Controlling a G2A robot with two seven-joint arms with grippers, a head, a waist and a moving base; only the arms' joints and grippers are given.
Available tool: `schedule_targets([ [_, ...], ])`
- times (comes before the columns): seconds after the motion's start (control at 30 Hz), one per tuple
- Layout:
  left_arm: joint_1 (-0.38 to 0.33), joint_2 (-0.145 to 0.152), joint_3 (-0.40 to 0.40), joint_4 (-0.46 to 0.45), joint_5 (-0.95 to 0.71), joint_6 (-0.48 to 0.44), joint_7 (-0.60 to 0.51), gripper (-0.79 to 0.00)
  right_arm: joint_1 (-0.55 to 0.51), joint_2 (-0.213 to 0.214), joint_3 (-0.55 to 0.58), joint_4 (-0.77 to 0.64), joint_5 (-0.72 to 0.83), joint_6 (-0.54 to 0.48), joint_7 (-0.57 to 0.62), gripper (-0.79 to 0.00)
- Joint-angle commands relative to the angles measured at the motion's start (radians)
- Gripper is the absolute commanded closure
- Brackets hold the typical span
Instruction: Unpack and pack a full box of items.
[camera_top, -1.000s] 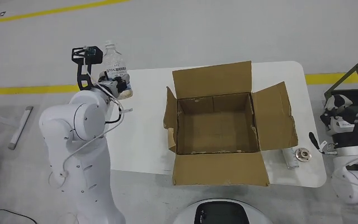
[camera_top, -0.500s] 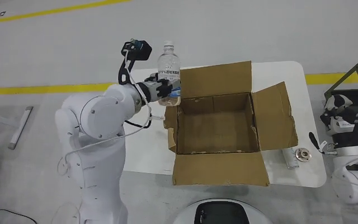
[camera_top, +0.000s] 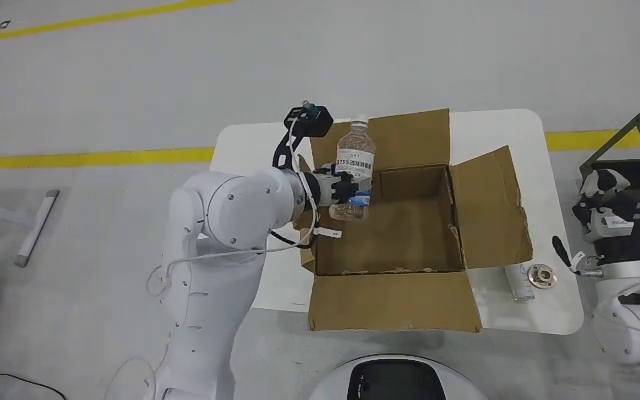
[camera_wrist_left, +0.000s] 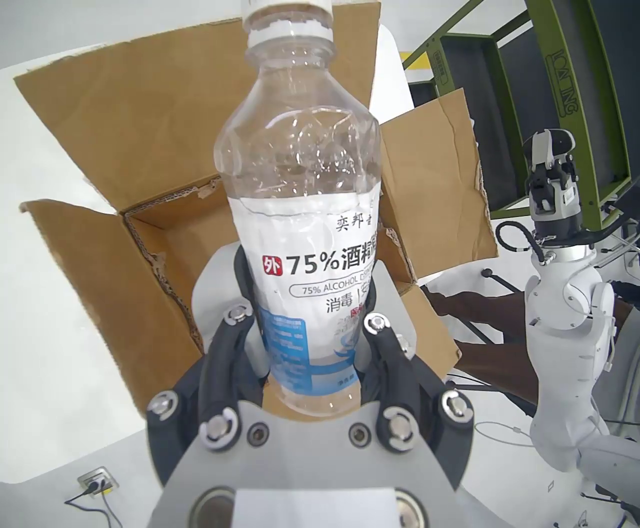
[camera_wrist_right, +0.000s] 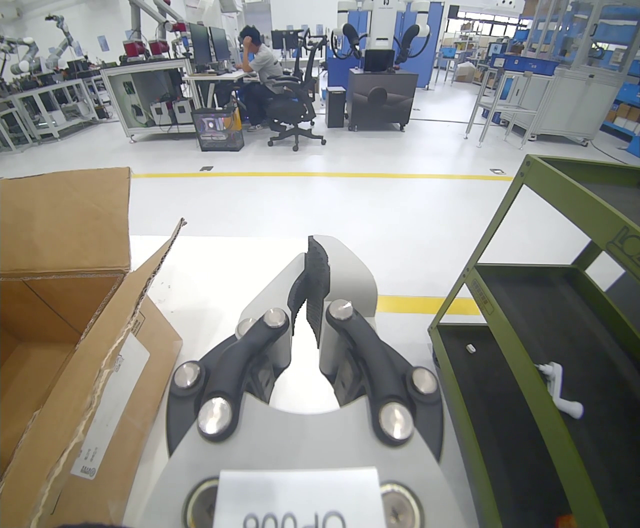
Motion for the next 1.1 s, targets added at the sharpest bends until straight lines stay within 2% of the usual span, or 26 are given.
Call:
schedule_targets([
  [0.0, 0.000, 0.000, 0.000, 0.000, 0.000, 0.000, 0.000, 0.000, 0.000, 0.000, 0.000, 0.000, 0.000, 0.000, 0.000, 0.000],
  [0.17, 0.000, 0.000, 0.000, 0.000, 0.000, 0.000, 0.000, 0.000, 0.000, 0.000, 0.000, 0.000, 0.000, 0.000, 0.000, 0.000],
  [0.33, 0.052, 0.003, -0.008, -0.007, -0.070, -0.004, 0.032, 0.000, 0.000, 0.000, 0.000, 0.000, 0.000, 0.000, 0.000, 0.000],
  [0.5, 0.062, -0.002, 0.058, -0.001, -0.104, 0.032, 0.045, 0.000, 0.000, 0.000, 0.000, 0.000, 0.000, 0.000, 0.000, 0.000],
  [0.73, 0.043, -0.018, 0.192, 0.105, -0.055, 0.156, 0.083, 0.000, 0.000, 0.000, 0.000, 0.000, 0.000, 0.000, 0.000, 0.000],
  [0.9, 0.029, -0.021, 0.263, 0.191, 0.035, 0.169, 0.096, 0.000, 0.000, 0.000, 0.000, 0.000, 0.000, 0.000, 0.000, 0.000],
  [1.07, 0.038, -0.023, 0.286, 0.242, 0.065, 0.178, 0.105, 0.000, 0.000, 0.000, 0.000, 0.000, 0.000, 0.000, 0.000, 0.000],
])
